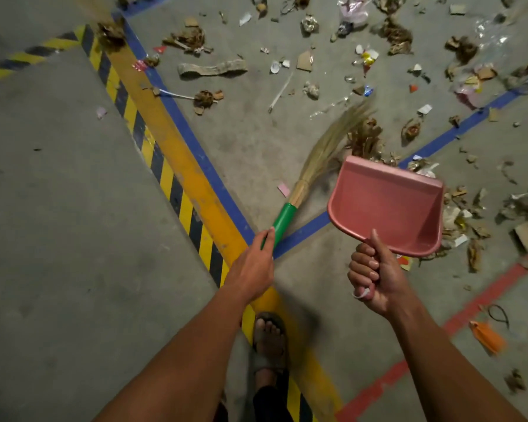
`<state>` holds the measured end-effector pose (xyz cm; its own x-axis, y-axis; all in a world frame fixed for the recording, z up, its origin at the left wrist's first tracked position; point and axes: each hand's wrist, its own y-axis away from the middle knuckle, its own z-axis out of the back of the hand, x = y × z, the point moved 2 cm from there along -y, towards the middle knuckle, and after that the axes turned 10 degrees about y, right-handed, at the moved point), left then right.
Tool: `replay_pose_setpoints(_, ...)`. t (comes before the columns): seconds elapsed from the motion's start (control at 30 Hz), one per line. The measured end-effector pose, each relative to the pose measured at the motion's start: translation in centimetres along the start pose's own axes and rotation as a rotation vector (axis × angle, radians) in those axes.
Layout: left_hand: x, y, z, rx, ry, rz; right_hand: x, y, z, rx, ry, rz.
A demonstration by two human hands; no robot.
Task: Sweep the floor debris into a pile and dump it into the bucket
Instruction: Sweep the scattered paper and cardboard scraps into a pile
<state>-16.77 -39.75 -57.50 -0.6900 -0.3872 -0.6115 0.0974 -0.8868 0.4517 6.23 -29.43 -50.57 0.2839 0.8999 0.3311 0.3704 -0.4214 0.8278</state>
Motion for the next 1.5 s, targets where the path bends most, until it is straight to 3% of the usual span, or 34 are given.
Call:
replay_pose_setpoints(0.2,4.6,3.3,3.6,-0.145,-0.101,0.17,-0.6,-0.1,-1.5,0.042,-0.02,-0.003)
replay_pose_setpoints(0.33,5.2,4.5,2.1,0.019,-0.172,0.446,-1.3,-0.6,-2.1,0.055,-0.012,-0.02)
replay_pose_setpoints(0.4,3.8,4.4,0.0,0.126,-0.155,0.477,-1.5,-0.9,-2.0,0.049,0.0,-0.026)
replay_pose_setpoints(0.6,-1.6,0.8,-3.5,0.292,-0.081,0.204,-1.7,-1.1,-1.3,0.046,0.039,-0.046)
replay_pose_setpoints(0.8,0.0,0.1,2.0,0.116,0.028,0.015,-0.6,-0.4,-3.6,0.039,0.076,-0.039)
replay_pose_setpoints(0.97,4.3,2.0,7.0,-0.055,-0.055,0.239,-0.5,-0.6,-7.3,0.071,0.097,-0.034)
replay_pose_setpoints(1.1,6.7,1.2,7.6,0.024,-0.055,0.497,-1.1,-2.0,-9.5,0.095,0.113,-0.04)
replay_pose_setpoints(1.17,6.9,0.0,6.7,0.133,-0.045,0.465,-1.7,-3.1,-10.0,0.094,0.127,-0.05)
replay_pose_setpoints(1.3,6.6,-2.4,6.1,0.24,0.037,0.225,-3.7,-4.9,-11.4,0.084,0.162,-0.083)
replay_pose_setpoints(1.5,10.0,-2.0,10.6,0.184,0.158,0.036,-6.5,-6.9,-18.3,0.112,0.152,-0.092)
